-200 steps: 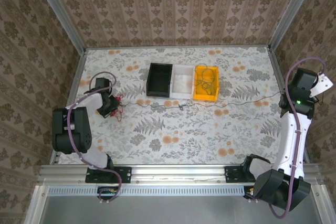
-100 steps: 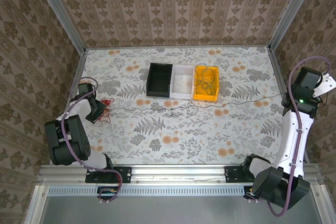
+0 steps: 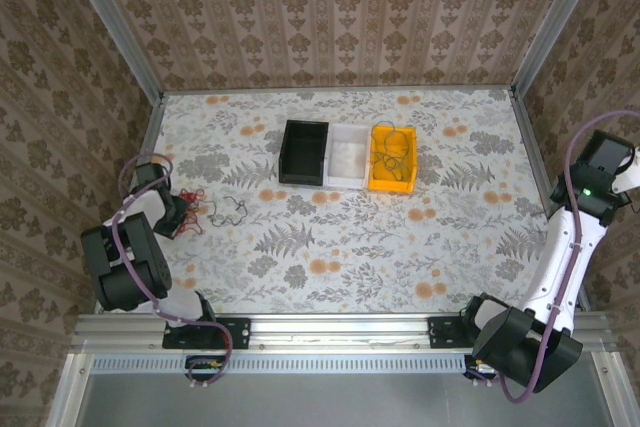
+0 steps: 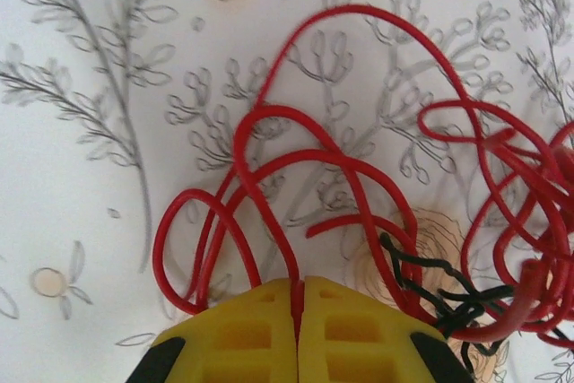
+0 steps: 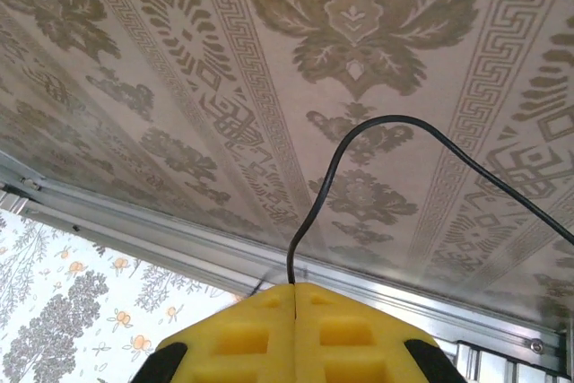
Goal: Untangle the cables
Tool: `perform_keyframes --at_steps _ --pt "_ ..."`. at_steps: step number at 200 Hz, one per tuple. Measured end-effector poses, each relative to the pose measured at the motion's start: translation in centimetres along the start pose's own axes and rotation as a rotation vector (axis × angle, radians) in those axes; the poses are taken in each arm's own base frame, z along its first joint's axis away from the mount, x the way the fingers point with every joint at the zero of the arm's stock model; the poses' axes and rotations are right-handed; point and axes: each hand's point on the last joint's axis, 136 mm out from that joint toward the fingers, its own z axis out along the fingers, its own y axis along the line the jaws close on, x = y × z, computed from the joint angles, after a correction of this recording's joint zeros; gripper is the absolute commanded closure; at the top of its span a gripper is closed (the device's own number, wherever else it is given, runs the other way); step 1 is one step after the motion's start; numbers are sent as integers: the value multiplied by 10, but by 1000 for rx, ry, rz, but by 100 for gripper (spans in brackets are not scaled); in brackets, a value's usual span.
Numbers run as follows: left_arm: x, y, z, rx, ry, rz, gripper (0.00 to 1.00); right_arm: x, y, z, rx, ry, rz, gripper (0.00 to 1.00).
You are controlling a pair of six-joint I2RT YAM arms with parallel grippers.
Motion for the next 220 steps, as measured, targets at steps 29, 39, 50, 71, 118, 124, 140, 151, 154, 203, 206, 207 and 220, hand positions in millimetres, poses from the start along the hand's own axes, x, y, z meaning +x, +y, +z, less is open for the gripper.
perform_keyframes --at_steps 29,39,50,71,118,124,140,151,154,203,206,207,220 --pt "28 -44 -2 85 33 188 100 6 26 -7 -93 8 -54 99" --pt "47 -66 -6 142 54 284 100 8 38 -13 -145 5 -75 99" --pt "69 -89 -11 209 82 378 100 8 52 -22 -205 -2 -93 98" --pt "113 -121 -21 319 151 508 100 7 79 -44 -325 -20 -129 98" --pt "141 -128 -13 375 219 489 100 -33 177 -156 -766 -123 -178 97" --pt "141 -129 -13 378 219 482 100 -39 188 -171 -823 -135 -177 97" --pt "142 -130 -12 383 223 468 100 -48 220 -212 -979 -152 -188 96" --pt "142 -131 -12 384 225 465 100 -50 239 -236 -1065 -159 -197 96" --pt "142 -131 -12 385 225 466 100 -50 246 -243 -1089 -159 -207 96" --pt "143 -131 -12 386 224 468 100 -36 323 -310 -1317 -167 -295 96" --pt "143 -131 -12 386 224 468 100 -34 327 -311 -1323 -166 -300 95" --pt "143 -131 -12 387 225 468 100 -33 329 -311 -1325 -166 -304 95" --pt "143 -131 -12 386 225 468 100 -22 345 -313 -1338 -157 -330 96"
